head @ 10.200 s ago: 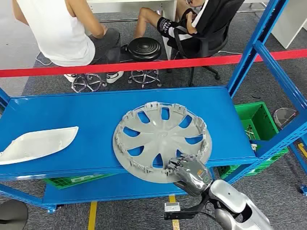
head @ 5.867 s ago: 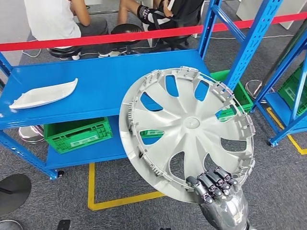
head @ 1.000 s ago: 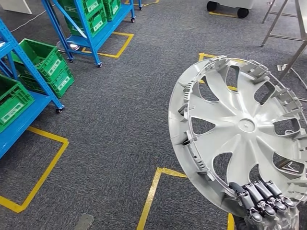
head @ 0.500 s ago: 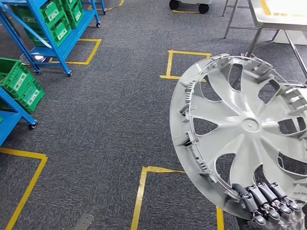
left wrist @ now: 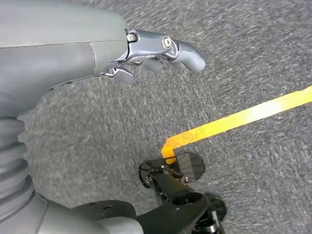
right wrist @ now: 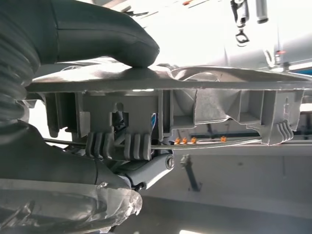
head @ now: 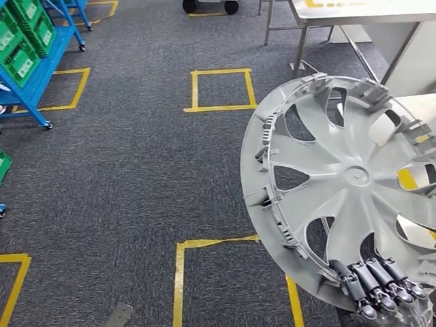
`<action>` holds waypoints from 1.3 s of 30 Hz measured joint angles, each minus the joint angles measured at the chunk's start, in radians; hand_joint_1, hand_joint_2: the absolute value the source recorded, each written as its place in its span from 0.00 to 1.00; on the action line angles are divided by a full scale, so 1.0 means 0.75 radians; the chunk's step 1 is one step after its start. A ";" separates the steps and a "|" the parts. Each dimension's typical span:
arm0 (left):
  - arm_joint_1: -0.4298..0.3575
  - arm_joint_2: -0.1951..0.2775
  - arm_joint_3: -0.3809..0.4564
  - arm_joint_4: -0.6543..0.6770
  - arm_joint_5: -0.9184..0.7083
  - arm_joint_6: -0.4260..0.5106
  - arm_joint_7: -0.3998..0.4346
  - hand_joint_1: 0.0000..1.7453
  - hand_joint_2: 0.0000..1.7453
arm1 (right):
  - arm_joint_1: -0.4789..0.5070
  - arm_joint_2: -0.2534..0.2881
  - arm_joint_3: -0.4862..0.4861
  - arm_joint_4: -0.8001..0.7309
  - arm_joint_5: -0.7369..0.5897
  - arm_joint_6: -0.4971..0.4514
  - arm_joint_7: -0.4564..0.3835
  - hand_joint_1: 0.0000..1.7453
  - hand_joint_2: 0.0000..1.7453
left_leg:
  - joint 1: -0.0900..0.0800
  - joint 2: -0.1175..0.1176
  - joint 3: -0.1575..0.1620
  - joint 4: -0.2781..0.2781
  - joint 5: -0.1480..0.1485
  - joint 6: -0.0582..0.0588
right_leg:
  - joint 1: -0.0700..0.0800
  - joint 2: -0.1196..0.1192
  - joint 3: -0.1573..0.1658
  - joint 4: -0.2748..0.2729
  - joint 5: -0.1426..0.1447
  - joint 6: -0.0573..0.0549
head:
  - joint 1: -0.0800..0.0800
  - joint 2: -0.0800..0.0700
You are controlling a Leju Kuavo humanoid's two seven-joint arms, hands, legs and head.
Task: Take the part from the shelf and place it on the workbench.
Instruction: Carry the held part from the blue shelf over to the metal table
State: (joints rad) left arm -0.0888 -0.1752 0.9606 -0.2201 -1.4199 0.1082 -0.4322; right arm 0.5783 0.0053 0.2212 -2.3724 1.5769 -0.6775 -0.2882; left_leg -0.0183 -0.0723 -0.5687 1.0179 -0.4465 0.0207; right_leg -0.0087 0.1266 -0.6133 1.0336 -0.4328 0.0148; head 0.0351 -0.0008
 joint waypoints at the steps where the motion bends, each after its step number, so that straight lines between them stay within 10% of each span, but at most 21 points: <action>1: -0.001 0.002 0.000 0.000 0.001 0.001 0.000 0.00 1.00 | 0.001 0.000 -0.001 -0.002 0.001 0.000 0.000 1.00 1.00 | -0.001 -0.004 0.012 -0.033 -0.005 0.004 | -0.001 0.014 -0.006 0.004 0.008 0.008 | -0.001 0.000; 3: -0.004 0.000 0.000 0.000 0.001 0.003 -0.001 0.00 1.00 | 0.006 0.000 -0.004 -0.005 0.001 0.000 0.000 1.00 1.00 | -0.002 0.023 0.037 -0.073 -0.010 0.007 | -0.003 0.019 -0.014 0.007 0.023 0.025 | -0.002 0.000; 5: -0.005 -0.003 0.000 0.000 0.002 0.007 -0.002 0.00 1.00 | 0.008 0.001 -0.005 -0.007 0.002 0.000 0.000 1.00 1.00 | 0.001 0.051 0.064 -0.093 -0.008 0.013 | 0.006 -0.045 -0.037 0.056 -0.003 0.035 | 0.002 0.000; 8: 0.000 -0.004 0.000 0.000 0.002 0.009 -0.002 0.00 1.00 | 0.005 0.001 -0.006 -0.008 0.002 0.000 -0.001 1.00 1.00 | 0.003 0.102 0.092 -0.098 -0.027 0.013 | 0.005 -0.138 -0.157 0.286 -0.110 0.045 | 0.006 0.000; 10: 0.003 -0.004 0.000 0.000 0.002 0.009 -0.003 0.00 1.00 | 0.006 0.001 -0.006 -0.008 0.002 0.000 -0.001 1.00 1.00 | 0.010 0.137 0.117 -0.098 -0.049 0.003 | -0.007 -0.154 -0.206 0.359 -0.115 0.060 | 0.006 0.000; 14: 0.002 0.001 0.000 0.000 0.003 0.007 -0.008 0.00 1.00 | 0.003 0.001 -0.006 -0.007 0.001 0.000 -0.001 1.00 1.00 | 0.031 0.192 0.194 -0.095 -0.111 -0.041 | -0.029 -0.225 -0.085 0.086 0.028 0.101 | 0.013 0.000; 18: -0.004 0.006 0.000 0.000 0.004 0.007 -0.013 0.00 1.00 | 0.001 0.001 -0.006 -0.009 -0.001 -0.002 0.000 1.00 1.00 | 0.030 0.219 0.220 -0.080 -0.147 -0.073 | -0.017 -0.209 -0.051 0.039 -0.006 0.032 | 0.006 0.000; 21: -0.011 0.000 -0.001 0.000 0.008 0.007 -0.016 0.00 1.00 | 0.005 0.001 -0.005 -0.010 -0.001 -0.002 0.003 1.00 1.00 | 0.038 0.151 0.100 0.110 -0.127 -0.078 | -0.014 -0.163 -0.023 0.030 -0.026 0.002 | -0.001 0.000; 24: -0.002 -0.002 -0.001 0.000 0.010 0.006 -0.017 0.00 1.00 | 0.003 0.001 -0.005 -0.010 -0.001 -0.002 0.003 1.00 1.00 | 0.032 0.114 -0.134 0.363 -0.221 -0.068 | -0.010 -0.110 0.025 0.014 -0.055 -0.015 | -0.005 0.001; 26: 0.003 -0.002 -0.001 0.001 0.011 0.005 -0.017 0.00 1.00 | 0.003 0.001 -0.005 -0.010 -0.001 -0.002 0.003 1.00 1.00 | 0.023 0.106 -0.215 0.365 -0.262 -0.058 | -0.009 -0.072 0.076 0.009 -0.082 -0.017 | -0.005 0.000; 27: 0.003 0.000 0.000 0.001 0.011 0.005 -0.018 0.00 1.00 | 0.003 0.001 -0.005 -0.010 -0.001 -0.002 0.003 1.00 1.00 | 0.018 0.096 -0.227 0.314 -0.233 -0.051 | -0.010 -0.055 0.105 0.007 -0.099 -0.016 | -0.005 0.000; 31: 0.009 0.012 0.000 0.001 0.013 0.001 -0.021 0.00 1.00 | -0.001 0.000 -0.005 -0.009 0.000 -0.002 0.004 1.00 1.00 | 0.000 -0.013 -0.231 0.014 0.109 -0.025 | -0.015 0.016 0.159 0.008 -0.176 0.004 | -0.016 0.000; 34: 0.005 0.011 0.000 0.001 0.014 -0.001 -0.023 0.00 1.00 | 0.001 0.001 -0.005 -0.010 0.000 -0.003 0.006 1.00 1.00 | 0.006 0.001 -0.204 -0.038 0.162 -0.029 | -0.009 0.029 0.198 -0.007 -0.221 0.004 | -0.021 0.000; 37: -0.004 0.007 0.000 0.001 0.015 0.000 -0.024 0.00 1.00 | 0.000 0.001 -0.004 -0.010 -0.001 -0.004 0.007 1.00 1.00 | 0.005 0.052 -0.167 -0.047 0.159 -0.012 | 0.002 -0.114 0.154 0.121 -0.316 0.018 | -0.016 0.000; 39: -0.002 0.005 0.000 0.002 0.016 0.000 -0.024 0.00 1.00 | -0.002 0.001 -0.002 -0.010 -0.001 -0.004 0.007 1.00 1.00 | 0.001 0.087 -0.150 -0.045 0.139 -0.003 | 0.004 -0.154 0.059 0.278 -0.387 0.025 | -0.015 0.000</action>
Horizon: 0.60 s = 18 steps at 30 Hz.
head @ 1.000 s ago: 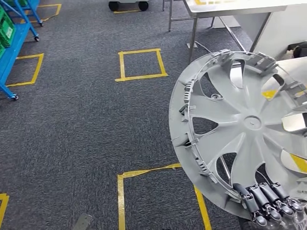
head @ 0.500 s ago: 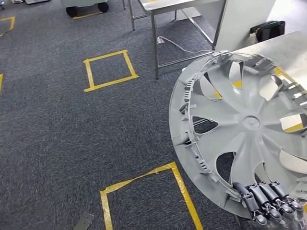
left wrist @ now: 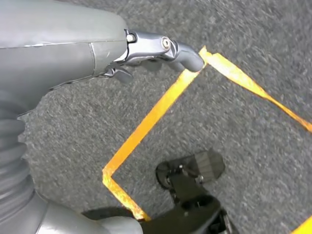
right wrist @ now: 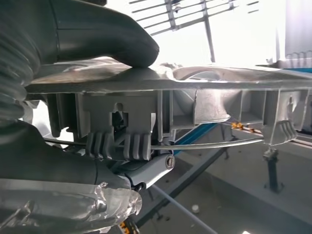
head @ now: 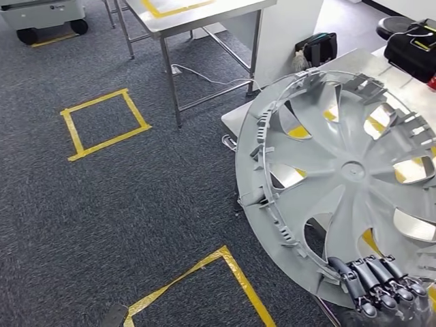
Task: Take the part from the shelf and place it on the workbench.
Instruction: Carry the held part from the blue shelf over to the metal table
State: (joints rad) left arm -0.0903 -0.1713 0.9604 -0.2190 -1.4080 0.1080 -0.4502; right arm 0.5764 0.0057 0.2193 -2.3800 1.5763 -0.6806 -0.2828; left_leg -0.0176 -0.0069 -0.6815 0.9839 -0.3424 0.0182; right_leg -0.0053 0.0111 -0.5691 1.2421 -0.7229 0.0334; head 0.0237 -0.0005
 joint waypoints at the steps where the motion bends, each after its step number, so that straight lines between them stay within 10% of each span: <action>1: 0.001 -0.001 0.000 0.000 0.000 0.000 0.000 0.00 1.00 | 0.000 0.000 0.000 0.000 0.000 0.000 0.000 1.00 1.00 | -0.002 0.016 0.008 0.001 -0.010 0.003 | 0.000 -0.004 -0.034 0.040 0.001 0.002 | 0.000 0.000; 6: -0.002 -0.007 0.000 0.000 0.001 0.000 0.000 0.00 1.00 | 0.002 0.000 0.000 0.000 -0.001 0.000 0.000 1.00 1.00 | -0.008 0.067 0.060 0.008 -0.051 0.001 | 0.014 -0.076 0.054 -0.274 0.252 -0.009 | -0.001 0.000; 11: 0.004 -0.009 0.000 0.001 0.001 0.000 0.000 0.00 1.00 | 0.000 0.000 0.001 -0.003 -0.002 0.000 0.001 1.00 1.00 | -0.004 0.088 0.070 0.022 -0.074 -0.025 | 0.016 -0.046 0.070 -0.321 0.287 -0.029 | 0.000 0.000; 15: 0.004 -0.009 0.000 0.001 0.002 0.002 0.004 0.00 1.00 | -0.002 0.000 0.003 -0.003 -0.002 0.000 0.005 1.00 1.00 | 0.011 0.026 -0.038 0.299 -0.235 -0.057 | 0.002 0.004 0.075 -0.327 0.304 -0.042 | -0.002 0.000; 18: 0.006 -0.009 0.000 0.001 0.002 0.005 0.013 0.00 1.00 | -0.002 0.000 0.003 -0.003 -0.002 0.000 0.006 1.00 1.00 | 0.021 0.018 -0.056 0.361 -0.226 -0.064 | -0.003 0.053 0.076 -0.326 0.305 -0.039 | -0.002 0.000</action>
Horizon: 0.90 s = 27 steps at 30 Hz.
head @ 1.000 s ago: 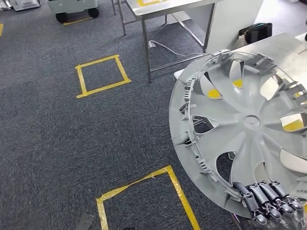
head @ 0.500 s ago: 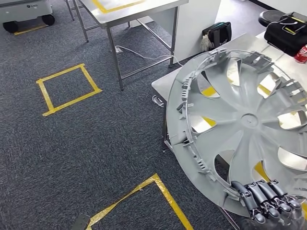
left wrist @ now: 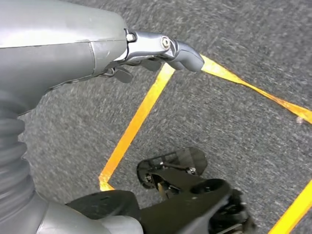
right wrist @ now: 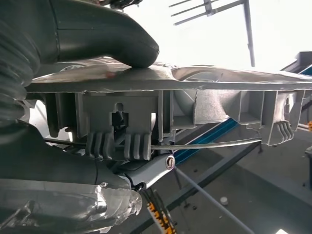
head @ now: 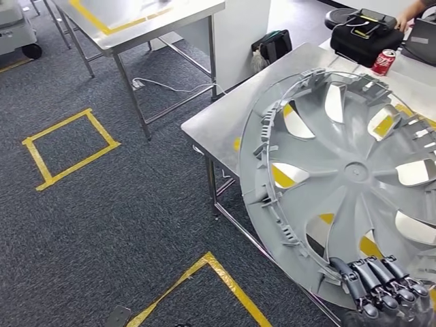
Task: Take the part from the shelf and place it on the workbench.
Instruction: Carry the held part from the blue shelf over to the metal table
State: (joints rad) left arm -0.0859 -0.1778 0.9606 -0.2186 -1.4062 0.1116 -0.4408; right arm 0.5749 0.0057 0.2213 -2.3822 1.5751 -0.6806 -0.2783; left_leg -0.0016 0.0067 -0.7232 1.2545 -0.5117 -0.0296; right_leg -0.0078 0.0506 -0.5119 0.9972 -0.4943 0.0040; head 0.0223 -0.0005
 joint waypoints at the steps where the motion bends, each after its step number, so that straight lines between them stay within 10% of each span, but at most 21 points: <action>1: -0.001 0.000 0.000 0.000 0.001 0.002 0.002 0.00 1.00 | 0.000 0.000 0.000 0.000 0.000 0.000 0.000 1.00 1.00 | 0.004 -0.010 0.040 -0.073 0.043 -0.001 | -0.003 0.017 0.002 0.000 -0.001 0.004 | 0.000 0.000; 5: -0.004 0.000 0.000 0.000 0.002 0.003 0.002 0.00 1.00 | 0.001 0.000 0.000 0.000 0.001 0.000 0.001 1.00 1.00 | 0.024 -0.106 0.184 -0.343 0.108 0.002 | -0.006 0.078 -0.013 0.009 -0.011 0.036 | 0.001 0.000; 7: -0.007 -0.001 0.000 0.000 0.003 0.004 0.001 0.00 1.00 | 0.005 0.000 0.000 0.000 0.001 -0.001 0.001 1.00 1.00 | 0.021 -0.084 0.190 -0.351 0.099 0.019 | -0.012 0.097 -0.026 0.005 -0.012 0.053 | 0.002 0.000; 11: -0.006 -0.001 0.000 0.000 0.004 0.005 -0.001 0.00 1.00 | 0.004 0.000 0.001 0.000 0.001 -0.001 0.002 1.00 1.00 | 0.014 -0.026 0.201 -0.360 0.090 0.055 | -0.008 -0.025 -0.125 0.198 -0.114 0.071 | 0.014 0.000; 14: -0.001 -0.001 0.000 0.000 0.005 0.005 -0.001 0.00 1.00 | 0.004 0.000 0.002 0.000 0.001 -0.001 0.004 1.00 1.00 | 0.004 0.012 0.212 -0.359 0.077 0.062 | -0.007 -0.056 -0.241 0.399 -0.170 0.075 | 0.014 0.000; 19: -0.005 -0.002 0.001 0.000 0.007 0.007 -0.001 0.00 1.00 | 0.010 0.000 0.004 0.001 0.001 -0.001 0.008 1.00 1.00 | -0.003 0.030 0.249 -0.357 0.051 0.047 | 0.003 -0.080 -0.079 0.058 0.018 0.052 | 0.014 0.000; 24: -0.008 -0.003 0.000 0.000 0.007 0.008 -0.002 0.00 1.00 | 0.011 0.000 0.004 0.001 0.000 -0.001 0.008 1.00 1.00 | -0.002 0.027 0.251 -0.334 0.028 0.010 | 0.004 -0.073 -0.043 0.013 0.017 0.023 | 0.010 0.000; 27: -0.008 -0.003 0.000 0.000 0.008 0.009 -0.002 0.00 1.00 | 0.008 0.000 0.004 0.001 0.000 -0.001 0.009 1.00 1.00 | 0.001 0.009 0.125 -0.106 -0.069 -0.005 | -0.004 -0.063 -0.025 0.006 0.011 0.008 | 0.000 0.000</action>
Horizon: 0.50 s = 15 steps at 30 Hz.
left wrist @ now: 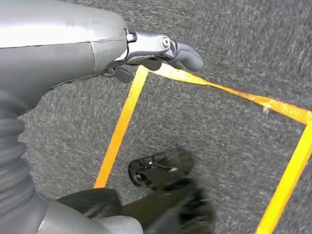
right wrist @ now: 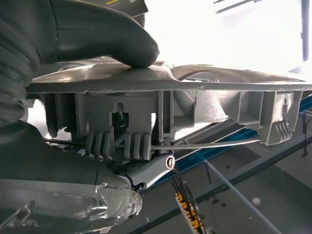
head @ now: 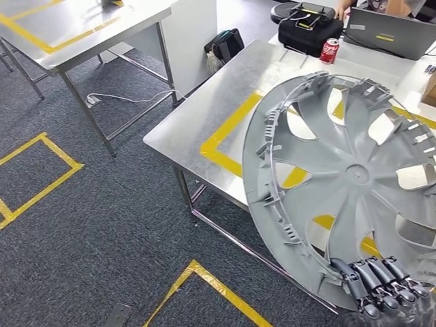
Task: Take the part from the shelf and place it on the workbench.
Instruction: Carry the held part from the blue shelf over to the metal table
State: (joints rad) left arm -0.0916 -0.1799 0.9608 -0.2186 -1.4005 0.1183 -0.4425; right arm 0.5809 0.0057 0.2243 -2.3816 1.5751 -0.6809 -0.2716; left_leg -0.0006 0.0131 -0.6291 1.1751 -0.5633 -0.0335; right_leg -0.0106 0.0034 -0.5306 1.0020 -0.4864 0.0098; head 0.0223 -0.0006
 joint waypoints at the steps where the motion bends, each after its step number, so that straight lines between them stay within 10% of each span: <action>1: 0.002 0.000 0.000 0.000 0.000 0.000 0.000 0.00 1.00 | -0.001 0.000 0.000 0.000 0.000 0.000 0.000 1.00 1.00 | 0.001 -0.002 -0.056 0.085 -0.022 -0.002 | 0.000 0.006 0.004 0.000 -0.005 -0.002 | 0.000 0.000; 3: 0.007 0.001 0.000 0.000 0.000 0.000 0.000 0.00 1.00 | 0.000 0.000 0.000 0.000 0.000 0.000 0.000 1.00 1.00 | 0.001 -0.004 -0.110 0.131 0.013 -0.001 | 0.000 0.019 0.018 0.000 -0.018 -0.002 | 0.000 0.000; 7: 0.005 0.003 0.000 0.000 0.000 0.000 0.000 0.00 1.00 | 0.000 0.000 0.000 0.000 0.000 0.000 0.000 1.00 1.00 | 0.000 -0.011 0.004 -0.169 0.198 0.011 | 0.002 0.038 0.055 0.001 -0.061 0.020 | -0.001 0.000; 12: 0.001 0.001 0.000 0.000 0.000 0.000 -0.001 0.00 1.00 | 0.002 0.000 -0.001 0.001 0.000 0.000 0.000 1.00 1.00 | 0.003 -0.017 0.052 -0.240 0.170 0.055 | 0.006 0.032 0.075 0.013 -0.083 0.054 | 0.006 0.000; 15: 0.002 0.001 0.000 0.001 0.000 0.000 -0.001 0.00 1.00 | 0.001 -0.001 0.000 0.002 -0.001 0.000 -0.001 1.00 1.00 | 0.003 -0.017 0.077 -0.244 0.152 0.074 | 0.006 0.011 -0.056 0.238 -0.157 0.064 | 0.015 0.000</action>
State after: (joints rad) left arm -0.0901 -0.1789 0.9609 -0.2182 -1.4004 0.1183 -0.4431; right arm 0.5814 0.0053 0.2241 -2.3803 1.5747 -0.6809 -0.2723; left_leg 0.0018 0.0002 -0.5715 0.9925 -0.4490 0.0218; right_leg -0.0061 0.0116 -0.5729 1.1806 -0.6042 0.0580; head 0.0332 -0.0008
